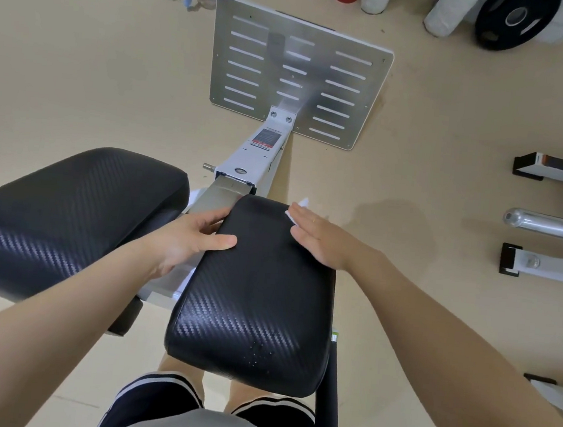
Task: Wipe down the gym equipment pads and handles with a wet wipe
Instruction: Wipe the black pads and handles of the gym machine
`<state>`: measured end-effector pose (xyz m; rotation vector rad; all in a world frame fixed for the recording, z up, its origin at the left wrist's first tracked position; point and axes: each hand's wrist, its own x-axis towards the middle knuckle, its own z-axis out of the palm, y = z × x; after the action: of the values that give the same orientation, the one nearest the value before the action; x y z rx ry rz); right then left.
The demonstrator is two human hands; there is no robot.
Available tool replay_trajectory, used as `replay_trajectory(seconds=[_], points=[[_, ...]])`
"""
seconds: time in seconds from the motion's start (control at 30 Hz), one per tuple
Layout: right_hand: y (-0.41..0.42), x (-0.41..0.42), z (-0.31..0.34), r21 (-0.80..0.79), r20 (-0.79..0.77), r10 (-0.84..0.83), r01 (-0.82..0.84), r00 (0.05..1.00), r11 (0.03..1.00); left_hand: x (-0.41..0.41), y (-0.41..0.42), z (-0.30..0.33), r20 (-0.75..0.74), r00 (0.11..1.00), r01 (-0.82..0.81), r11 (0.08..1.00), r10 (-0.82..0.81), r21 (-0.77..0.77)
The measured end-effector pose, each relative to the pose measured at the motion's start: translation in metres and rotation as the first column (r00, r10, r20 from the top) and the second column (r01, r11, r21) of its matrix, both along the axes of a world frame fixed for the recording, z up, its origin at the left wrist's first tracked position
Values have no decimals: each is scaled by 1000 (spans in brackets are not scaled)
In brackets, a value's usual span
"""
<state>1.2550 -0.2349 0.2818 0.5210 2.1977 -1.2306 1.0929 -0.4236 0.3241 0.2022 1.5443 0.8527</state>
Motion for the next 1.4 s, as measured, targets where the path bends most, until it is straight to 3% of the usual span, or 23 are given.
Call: replay_trajectory(seconds=[0.17, 0.3, 0.4, 0.57, 0.7, 0.8, 0.9, 1.0, 1.1, 1.23, 1.4], points=[[-38, 26, 51, -43, -272, 153, -171, 950, 984, 2, -1, 1, -1, 1000, -17, 999, 17, 29], [-56, 43, 71, 19, -358, 282, -295, 890, 955, 3, -2, 4, 6, 1000, -4, 1000, 4, 31], [-51, 32, 63, 0, -309, 265, -279, 913, 960, 6, -2, 7, 1, 999, -36, 998, 36, 41], [-36, -9, 30, -74, -154, 57, -69, 986, 995, 15, -2, 9, -65, 992, -101, 991, 107, 90], [-25, -35, 17, -81, -3, -80, 79, 997, 994, 15, -15, 10, -10, 995, -94, 994, 95, 63], [-31, -41, 17, -5, -1, -33, 33, 999, 999, 6, -31, 13, 97, 995, 2, 996, -12, 94], [-55, -27, 38, 8, -126, 56, -55, 990, 998, 0, -38, 24, 206, 973, 83, 988, -109, 127], [-83, -4, 69, 25, -258, 190, -190, 947, 981, -2, -35, 30, 173, 967, 179, 981, -190, 73], [-92, 5, 84, 142, -273, 295, -265, 916, 954, -4, -31, 34, 154, 958, 238, 970, -242, 43], [-82, -21, 75, 92, -191, 243, -229, 951, 969, -7, -31, 35, 93, 960, 269, 963, -265, -33], [-63, -71, 37, 26, -52, 58, -56, 997, 998, -6, -27, 38, -7, 956, 293, 956, -293, 10]])
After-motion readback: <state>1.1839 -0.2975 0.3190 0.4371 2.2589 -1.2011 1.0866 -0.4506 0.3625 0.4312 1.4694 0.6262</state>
